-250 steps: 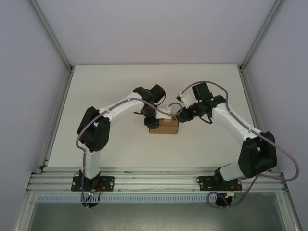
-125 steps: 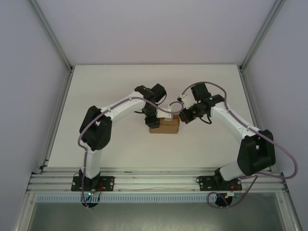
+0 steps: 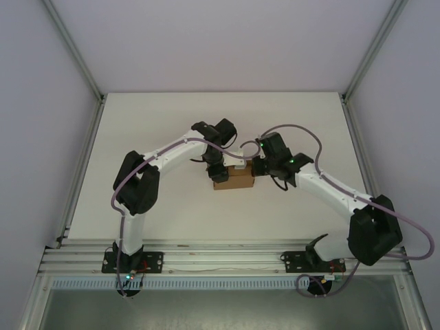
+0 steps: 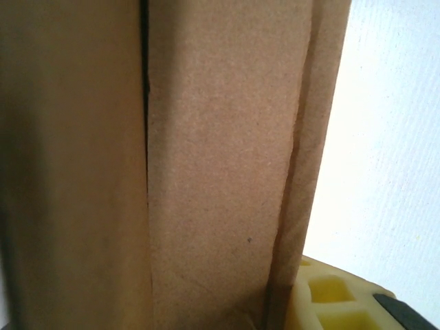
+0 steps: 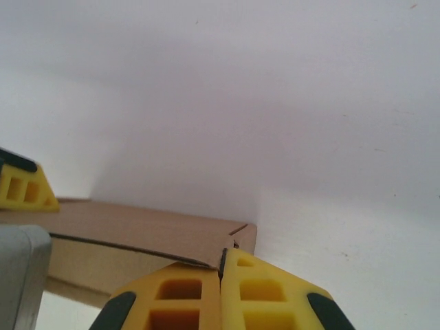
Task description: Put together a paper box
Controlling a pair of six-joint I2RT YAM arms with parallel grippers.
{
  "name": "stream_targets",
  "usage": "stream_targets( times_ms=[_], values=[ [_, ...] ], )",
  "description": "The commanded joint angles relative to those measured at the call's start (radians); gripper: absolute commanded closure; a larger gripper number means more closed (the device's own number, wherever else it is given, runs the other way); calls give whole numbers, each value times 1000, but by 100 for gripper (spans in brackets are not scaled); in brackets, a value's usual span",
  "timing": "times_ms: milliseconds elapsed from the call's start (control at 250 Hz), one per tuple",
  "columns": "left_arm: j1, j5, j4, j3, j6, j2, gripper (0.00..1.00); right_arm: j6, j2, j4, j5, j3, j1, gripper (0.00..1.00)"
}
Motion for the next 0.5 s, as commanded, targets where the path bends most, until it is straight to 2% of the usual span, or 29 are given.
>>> stream_targets(
  times_ms=[0,180,340,496],
  values=[
    [-3,16,58,-15,-11,15,61,153,-13,191,108,-70,17,100],
    [-3,14,67,-19,-17,11,61,210,-2,245,76,-109,22,100],
    [-3,13,74,-25,-17,8,60,210,-4,201,92,-122,21,100],
    [-3,8,92,-33,-29,4,54,106,-12,270,30,-213,23,100]
  ],
)
